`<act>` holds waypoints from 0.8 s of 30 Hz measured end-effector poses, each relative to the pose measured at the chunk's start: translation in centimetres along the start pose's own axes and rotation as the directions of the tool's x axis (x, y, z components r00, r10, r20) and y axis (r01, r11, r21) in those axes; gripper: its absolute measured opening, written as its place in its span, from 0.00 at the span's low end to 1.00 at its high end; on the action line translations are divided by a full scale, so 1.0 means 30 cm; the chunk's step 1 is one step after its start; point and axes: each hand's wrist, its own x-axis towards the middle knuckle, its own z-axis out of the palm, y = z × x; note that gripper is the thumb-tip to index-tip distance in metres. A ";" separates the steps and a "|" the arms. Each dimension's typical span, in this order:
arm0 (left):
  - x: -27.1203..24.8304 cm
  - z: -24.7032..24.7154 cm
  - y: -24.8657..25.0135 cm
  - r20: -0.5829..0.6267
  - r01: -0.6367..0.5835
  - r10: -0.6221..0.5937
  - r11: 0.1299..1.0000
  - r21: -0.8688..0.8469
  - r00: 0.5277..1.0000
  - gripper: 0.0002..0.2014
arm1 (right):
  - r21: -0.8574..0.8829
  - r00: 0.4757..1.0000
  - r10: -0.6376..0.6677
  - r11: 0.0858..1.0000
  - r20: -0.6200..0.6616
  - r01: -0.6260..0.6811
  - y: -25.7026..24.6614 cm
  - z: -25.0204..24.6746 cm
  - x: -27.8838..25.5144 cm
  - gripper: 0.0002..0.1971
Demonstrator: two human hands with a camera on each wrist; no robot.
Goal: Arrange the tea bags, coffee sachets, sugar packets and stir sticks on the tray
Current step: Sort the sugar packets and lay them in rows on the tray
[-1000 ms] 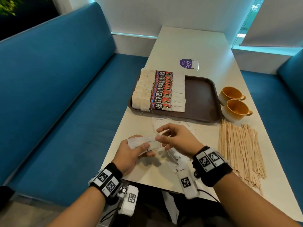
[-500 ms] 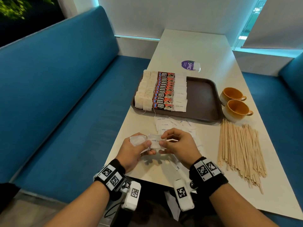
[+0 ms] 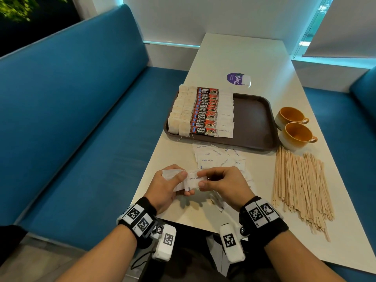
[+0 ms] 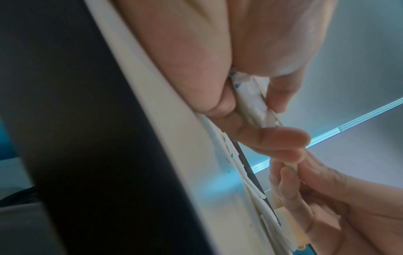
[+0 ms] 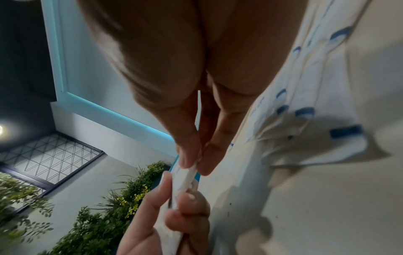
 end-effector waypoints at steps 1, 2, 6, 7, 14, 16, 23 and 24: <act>0.000 -0.001 0.001 0.003 0.004 -0.004 1.000 -0.009 1.000 0.11 | 0.011 1.000 0.008 1.000 0.005 -0.008 0.001 -0.001 0.001 0.14; 0.001 -0.002 0.001 0.002 0.008 -0.008 1.000 -0.016 1.000 0.11 | 0.016 1.000 0.012 1.000 0.010 -0.012 0.003 -0.001 0.002 0.15; -0.001 0.001 0.003 -0.017 0.006 -0.007 0.998 -0.054 1.000 0.13 | 0.000 1.000 0.005 1.000 -0.014 -0.005 0.009 0.004 0.011 0.18; -0.001 0.000 0.002 -0.018 0.002 -0.003 0.999 -0.047 1.000 0.13 | 0.000 1.000 -0.002 1.000 -0.026 0.002 0.010 0.004 0.012 0.18; 0.000 -0.004 -0.005 0.002 -0.035 0.035 0.998 0.053 0.999 0.14 | 0.014 0.997 -0.059 0.998 -0.042 0.060 0.016 -0.025 0.013 0.19; 0.007 -0.008 -0.010 0.004 -0.041 0.041 0.999 0.032 0.999 0.13 | 0.030 0.996 -0.080 0.996 -0.030 0.081 0.013 -0.031 0.020 0.18; 0.022 -0.027 -0.020 0.071 -0.064 0.071 0.994 -0.092 0.995 0.27 | 0.006 0.969 -0.152 0.988 -0.192 0.156 -0.072 -0.134 0.143 0.14; 0.025 -0.029 -0.023 0.077 -0.063 0.071 0.992 -0.109 0.994 0.29 | 0.001 0.958 -0.167 0.985 -0.235 0.172 -0.094 -0.165 0.177 0.14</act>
